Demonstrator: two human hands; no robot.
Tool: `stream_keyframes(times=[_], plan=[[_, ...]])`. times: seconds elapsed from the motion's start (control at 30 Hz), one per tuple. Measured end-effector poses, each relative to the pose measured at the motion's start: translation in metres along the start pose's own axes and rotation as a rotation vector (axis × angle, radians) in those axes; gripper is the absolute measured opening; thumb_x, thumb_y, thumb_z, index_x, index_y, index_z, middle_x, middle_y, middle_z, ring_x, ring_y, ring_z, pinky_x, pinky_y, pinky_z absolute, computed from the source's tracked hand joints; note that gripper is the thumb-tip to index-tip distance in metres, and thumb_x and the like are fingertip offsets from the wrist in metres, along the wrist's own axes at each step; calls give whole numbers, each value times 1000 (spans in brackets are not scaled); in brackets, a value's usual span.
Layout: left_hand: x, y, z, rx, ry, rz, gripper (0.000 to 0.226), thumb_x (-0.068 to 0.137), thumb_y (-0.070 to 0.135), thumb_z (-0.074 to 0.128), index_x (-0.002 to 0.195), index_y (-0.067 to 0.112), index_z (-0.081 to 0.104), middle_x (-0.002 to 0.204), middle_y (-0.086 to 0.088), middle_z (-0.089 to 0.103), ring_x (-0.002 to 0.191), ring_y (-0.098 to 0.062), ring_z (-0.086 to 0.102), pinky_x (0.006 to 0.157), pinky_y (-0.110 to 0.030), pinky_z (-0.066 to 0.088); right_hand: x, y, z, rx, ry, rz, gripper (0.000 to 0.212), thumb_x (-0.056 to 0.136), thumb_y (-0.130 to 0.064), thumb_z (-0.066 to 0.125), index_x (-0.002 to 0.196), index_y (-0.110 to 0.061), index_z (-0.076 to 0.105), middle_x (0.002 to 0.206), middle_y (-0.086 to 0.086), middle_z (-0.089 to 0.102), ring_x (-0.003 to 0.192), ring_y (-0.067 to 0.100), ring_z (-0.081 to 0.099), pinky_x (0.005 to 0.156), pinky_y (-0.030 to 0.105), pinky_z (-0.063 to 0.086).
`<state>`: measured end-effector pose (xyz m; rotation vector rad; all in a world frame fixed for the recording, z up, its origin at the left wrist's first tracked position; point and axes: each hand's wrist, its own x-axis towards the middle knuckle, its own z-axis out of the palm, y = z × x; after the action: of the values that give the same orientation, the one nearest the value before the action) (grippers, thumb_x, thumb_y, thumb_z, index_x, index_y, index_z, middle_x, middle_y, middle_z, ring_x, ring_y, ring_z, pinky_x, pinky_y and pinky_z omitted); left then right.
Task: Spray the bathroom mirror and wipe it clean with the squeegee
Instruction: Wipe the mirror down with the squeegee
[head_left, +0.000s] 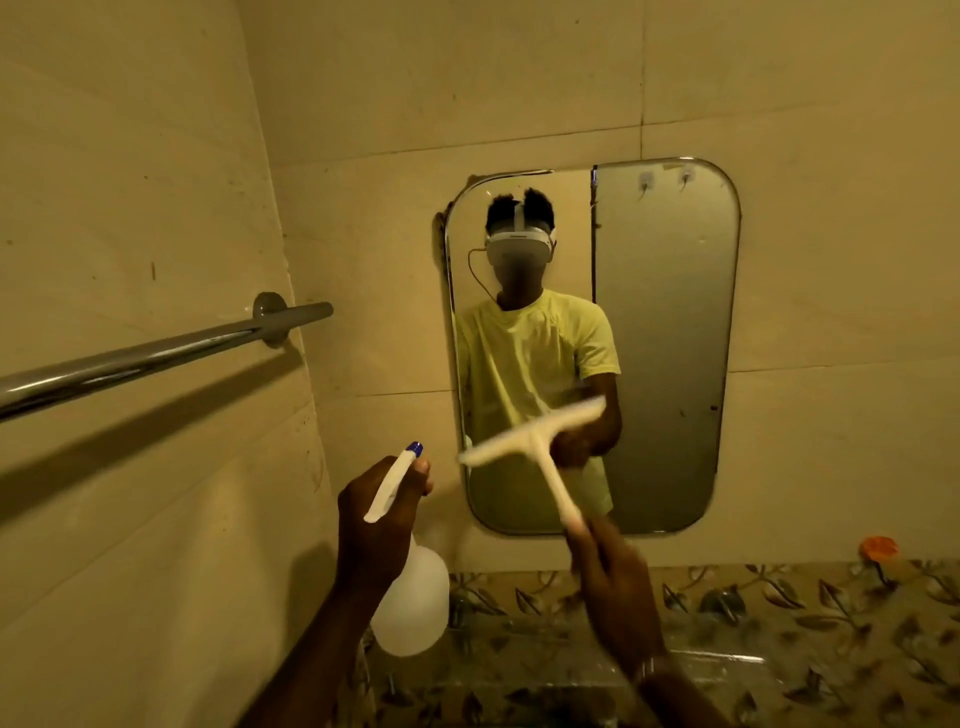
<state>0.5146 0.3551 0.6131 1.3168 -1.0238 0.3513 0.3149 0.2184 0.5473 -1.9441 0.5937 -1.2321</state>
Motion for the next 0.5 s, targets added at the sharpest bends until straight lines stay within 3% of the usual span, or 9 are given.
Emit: stream_keyframes(times=[0.07, 0.17, 0.3, 0.37, 0.5], plan=[[5, 11, 6, -12, -5, 28, 13, 93, 42, 59, 89, 35, 71, 77, 4, 75, 78, -16, 74, 78, -42, 62, 72, -43, -24, -26, -31, -198, 26, 107, -41, 50, 105, -23, 69, 73, -8, 63, 58, 7, 59, 50, 22, 46], [7, 18, 14, -32, -12, 39, 16, 92, 46, 58, 88, 37, 70, 77, 5, 75, 79, -14, 74, 77, -34, 60, 165, -117, -46, -274, -55, -435, 39, 110, -42, 45, 129, -15, 64, 100, 4, 71, 69, 0, 61, 60, 17, 52], [11, 19, 29, -16, -12, 39, 21, 93, 47, 56, 87, 33, 71, 79, 0, 75, 79, -14, 73, 76, -29, 59, 239, -181, -61, -487, -177, -556, 42, 109, -43, 44, 109, -10, 68, 93, 11, 76, 69, 19, 69, 64, 35, 58], [13, 17, 39, -13, -15, 67, 32, 94, 49, 56, 90, 22, 74, 79, 3, 74, 80, -10, 73, 75, -20, 59, 256, -187, -75, -580, -180, -566, 41, 109, -44, 43, 102, -11, 66, 85, 12, 72, 63, 22, 64, 59, 34, 50], [14, 11, 55, -12, -35, 55, 39, 98, 41, 60, 89, 7, 76, 79, 1, 75, 79, -9, 72, 73, -14, 56, 247, -145, -123, -517, -3, -551, 29, 108, -45, 44, 97, -25, 60, 78, 5, 69, 66, 28, 67, 54, 31, 47]])
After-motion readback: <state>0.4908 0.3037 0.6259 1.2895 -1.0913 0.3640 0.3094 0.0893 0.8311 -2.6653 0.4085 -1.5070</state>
